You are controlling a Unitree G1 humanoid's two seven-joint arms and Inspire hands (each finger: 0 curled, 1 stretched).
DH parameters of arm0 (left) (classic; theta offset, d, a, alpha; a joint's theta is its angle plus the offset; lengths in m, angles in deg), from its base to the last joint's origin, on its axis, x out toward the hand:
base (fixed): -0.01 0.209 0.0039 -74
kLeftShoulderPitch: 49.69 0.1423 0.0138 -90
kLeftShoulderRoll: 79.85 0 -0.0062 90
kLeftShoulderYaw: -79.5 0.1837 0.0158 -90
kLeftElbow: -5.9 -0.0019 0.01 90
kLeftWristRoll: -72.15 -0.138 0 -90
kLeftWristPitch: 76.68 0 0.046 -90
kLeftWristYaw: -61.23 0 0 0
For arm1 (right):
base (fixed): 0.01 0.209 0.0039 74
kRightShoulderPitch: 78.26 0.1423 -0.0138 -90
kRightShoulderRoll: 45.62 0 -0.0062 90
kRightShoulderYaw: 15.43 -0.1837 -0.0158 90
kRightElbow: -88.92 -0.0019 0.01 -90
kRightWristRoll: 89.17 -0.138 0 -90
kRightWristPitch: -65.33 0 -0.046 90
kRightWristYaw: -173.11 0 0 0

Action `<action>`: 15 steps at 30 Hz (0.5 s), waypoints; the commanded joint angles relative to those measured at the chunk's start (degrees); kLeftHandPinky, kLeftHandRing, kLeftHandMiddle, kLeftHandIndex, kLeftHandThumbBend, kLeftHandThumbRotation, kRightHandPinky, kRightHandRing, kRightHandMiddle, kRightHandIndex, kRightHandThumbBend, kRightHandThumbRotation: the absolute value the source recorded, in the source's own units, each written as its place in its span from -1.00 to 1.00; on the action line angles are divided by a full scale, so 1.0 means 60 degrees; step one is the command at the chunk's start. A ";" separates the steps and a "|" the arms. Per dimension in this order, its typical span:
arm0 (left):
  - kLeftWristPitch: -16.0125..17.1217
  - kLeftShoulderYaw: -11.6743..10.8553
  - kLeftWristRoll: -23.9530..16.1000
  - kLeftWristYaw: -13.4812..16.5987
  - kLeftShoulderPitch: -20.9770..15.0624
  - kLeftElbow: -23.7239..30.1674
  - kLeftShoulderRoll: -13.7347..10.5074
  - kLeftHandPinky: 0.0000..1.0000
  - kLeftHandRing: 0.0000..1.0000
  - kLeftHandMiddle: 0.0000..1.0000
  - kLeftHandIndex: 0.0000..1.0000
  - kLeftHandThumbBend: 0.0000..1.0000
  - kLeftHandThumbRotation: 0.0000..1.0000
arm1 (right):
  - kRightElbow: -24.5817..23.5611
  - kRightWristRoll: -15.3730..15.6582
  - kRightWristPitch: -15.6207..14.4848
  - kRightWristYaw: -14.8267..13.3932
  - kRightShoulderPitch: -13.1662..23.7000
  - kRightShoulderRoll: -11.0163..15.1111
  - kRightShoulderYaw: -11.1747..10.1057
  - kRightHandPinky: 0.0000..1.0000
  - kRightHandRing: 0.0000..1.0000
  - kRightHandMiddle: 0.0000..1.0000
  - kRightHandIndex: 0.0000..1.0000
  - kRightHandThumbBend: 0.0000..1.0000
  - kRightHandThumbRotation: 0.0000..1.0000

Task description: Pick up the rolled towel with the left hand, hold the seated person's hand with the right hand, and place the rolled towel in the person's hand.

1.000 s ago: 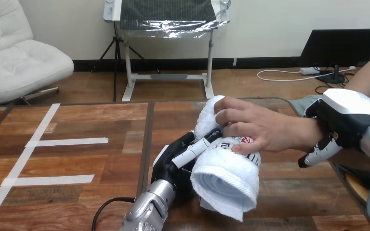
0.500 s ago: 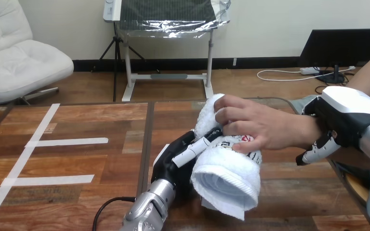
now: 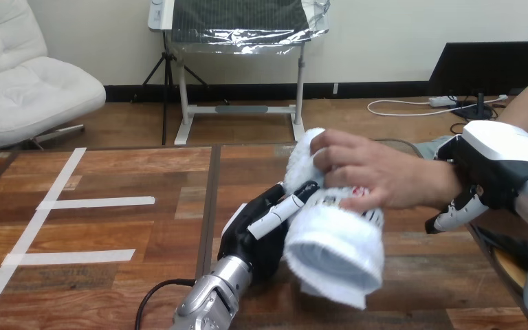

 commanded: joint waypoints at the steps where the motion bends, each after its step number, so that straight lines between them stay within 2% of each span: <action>1: 0.0028 0.0305 -0.0093 -0.0741 -0.0421 0.0457 0.0329 0.35 0.52 0.63 0.81 0.38 -0.12 | -0.0093 0.0188 0.0304 -0.0071 0.0043 0.0069 0.0247 0.15 0.35 0.48 0.53 0.55 -1.00; 5: -0.0054 0.0231 -0.0057 -0.0796 -0.0457 0.0407 0.0330 0.64 0.77 0.84 0.92 0.52 0.01 | -0.0122 0.0309 0.0444 -0.0064 0.0010 0.0122 0.0230 0.28 0.48 0.59 0.60 0.56 -1.00; 7: -0.0084 0.0203 -0.0041 -0.0835 -0.0483 0.0375 0.0323 0.82 0.88 0.92 0.96 0.65 0.07 | -0.0146 0.0324 0.0489 -0.0037 -0.0008 0.0129 0.0201 0.38 0.58 0.66 0.64 0.57 -1.00; 8: 0.0021 0.0248 -0.0110 -0.0857 -0.0474 0.0364 0.0302 0.82 0.88 0.92 0.96 0.65 0.07 | -0.0180 0.0314 0.0520 -0.0012 -0.0021 0.0144 0.0180 0.38 0.58 0.66 0.64 0.57 -1.00; 10: 0.0156 0.0284 -0.0177 -0.0904 -0.0458 0.0352 0.0278 0.91 0.94 0.96 0.98 0.78 0.17 | -0.0229 0.0304 0.0591 -0.0010 -0.0046 0.0166 0.0150 0.47 0.66 0.72 0.68 0.57 -1.00; 15: 0.0206 0.0228 -0.0168 -0.0981 -0.0443 0.0362 0.0273 0.97 0.98 0.99 0.99 0.93 0.26 | -0.0253 0.0329 0.0677 -0.0045 -0.0057 0.0186 0.0133 0.58 0.76 0.79 0.72 0.59 -1.00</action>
